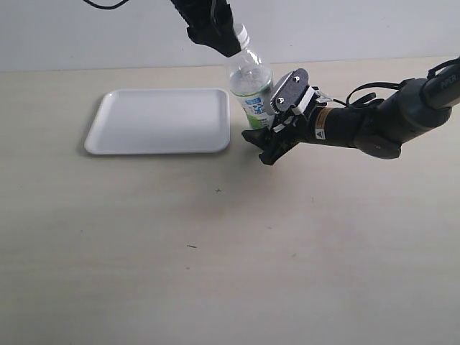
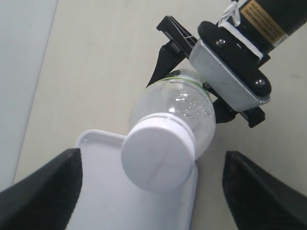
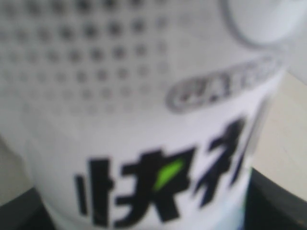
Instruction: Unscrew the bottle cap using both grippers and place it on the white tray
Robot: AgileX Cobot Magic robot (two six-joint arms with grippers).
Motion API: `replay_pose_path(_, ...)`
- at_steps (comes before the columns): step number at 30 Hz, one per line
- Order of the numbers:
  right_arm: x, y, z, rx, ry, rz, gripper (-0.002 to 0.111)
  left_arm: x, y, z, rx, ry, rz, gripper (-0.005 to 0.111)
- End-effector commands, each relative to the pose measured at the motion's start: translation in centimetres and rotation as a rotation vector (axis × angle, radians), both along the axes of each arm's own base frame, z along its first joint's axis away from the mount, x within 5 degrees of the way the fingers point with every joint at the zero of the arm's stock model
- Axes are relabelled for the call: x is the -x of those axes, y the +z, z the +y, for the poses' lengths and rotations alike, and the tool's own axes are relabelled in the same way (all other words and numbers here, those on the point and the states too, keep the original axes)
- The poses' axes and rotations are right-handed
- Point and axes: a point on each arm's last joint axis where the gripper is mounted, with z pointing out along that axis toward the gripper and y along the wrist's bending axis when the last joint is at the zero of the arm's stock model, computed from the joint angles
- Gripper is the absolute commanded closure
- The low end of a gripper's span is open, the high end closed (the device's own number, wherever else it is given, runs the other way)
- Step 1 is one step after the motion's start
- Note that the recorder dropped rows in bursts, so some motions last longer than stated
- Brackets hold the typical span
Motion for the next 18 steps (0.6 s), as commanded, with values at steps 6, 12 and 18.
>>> replay_pose_path(6,0.03,0.13,0.02,0.025,0.007,0.003,0.108,-0.41,-0.83,-0.28,-0.041,-0.143,-0.072,0.030)
replay_pose_path(12,0.03,0.13,0.02,0.026,0.008,0.002,0.108,-0.56,-0.74,-0.34,-0.039,-0.156,-0.101,0.040)
replay_pose_path(18,0.02,0.13,0.02,0.025,0.007,0.002,0.108,-0.55,-0.75,-0.34,-0.037,-0.148,-0.094,0.043)
